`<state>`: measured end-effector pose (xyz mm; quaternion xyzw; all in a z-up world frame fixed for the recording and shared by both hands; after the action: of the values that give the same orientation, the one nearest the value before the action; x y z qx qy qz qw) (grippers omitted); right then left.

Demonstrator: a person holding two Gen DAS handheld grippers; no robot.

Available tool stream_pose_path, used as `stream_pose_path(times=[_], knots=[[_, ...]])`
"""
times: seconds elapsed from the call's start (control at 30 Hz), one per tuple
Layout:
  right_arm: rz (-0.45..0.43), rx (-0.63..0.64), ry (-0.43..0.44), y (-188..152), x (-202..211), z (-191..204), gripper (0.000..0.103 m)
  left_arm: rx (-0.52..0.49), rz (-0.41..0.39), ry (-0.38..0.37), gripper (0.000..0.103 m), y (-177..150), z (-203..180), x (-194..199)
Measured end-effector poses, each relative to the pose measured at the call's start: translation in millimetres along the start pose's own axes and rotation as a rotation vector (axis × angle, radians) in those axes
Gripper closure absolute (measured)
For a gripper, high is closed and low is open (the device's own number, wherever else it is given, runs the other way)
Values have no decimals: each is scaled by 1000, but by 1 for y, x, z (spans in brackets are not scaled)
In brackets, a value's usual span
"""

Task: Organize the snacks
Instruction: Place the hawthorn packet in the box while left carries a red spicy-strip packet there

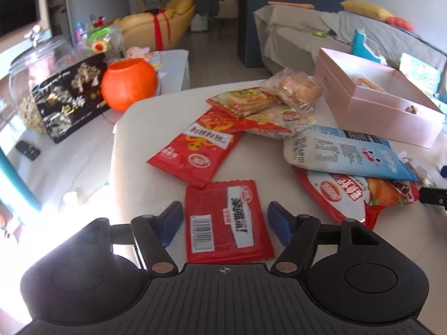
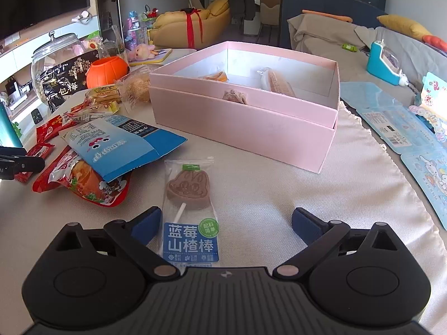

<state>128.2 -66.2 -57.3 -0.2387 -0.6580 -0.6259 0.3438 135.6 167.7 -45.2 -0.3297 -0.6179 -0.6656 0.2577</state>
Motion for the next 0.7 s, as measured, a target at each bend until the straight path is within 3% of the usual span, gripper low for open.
stream_pose_path(times=[0.03,0.13,0.23,0.4,0.5,0.6,0.7], knots=[[-3,1,0,0,0,1,5,3,-2,-6,38,0,-2,1],[-27,39,15,1,6,7,23,2,3,-30,39,-2,-10,4],[-25,75,55,3,11,18,62,-25,8,-76,41,-11,-22,14],[8,93,62,7,20,19,66,-70,6,-111,42,-27,-38,46],[5,39,86,9,35,5,66,-56,-36,-175,43,-17,-48,73],[-45,-16,101,21,61,-12,66,-34,-119,-292,42,20,-66,96],[-134,-24,110,52,91,-21,66,-51,-224,-402,41,83,-95,106]])
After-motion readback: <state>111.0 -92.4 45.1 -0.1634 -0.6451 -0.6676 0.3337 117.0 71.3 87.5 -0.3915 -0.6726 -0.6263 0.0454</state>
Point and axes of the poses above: each gripper's, at about its wrist camera, not at the fingertips, and x roughly against the way its jaws point, z to its left, y to its top, the point moved 8 cm from there along -x, roughly the way its jaws point, and after that the axes turned 5 degrees about z, right-handed, at the moved point
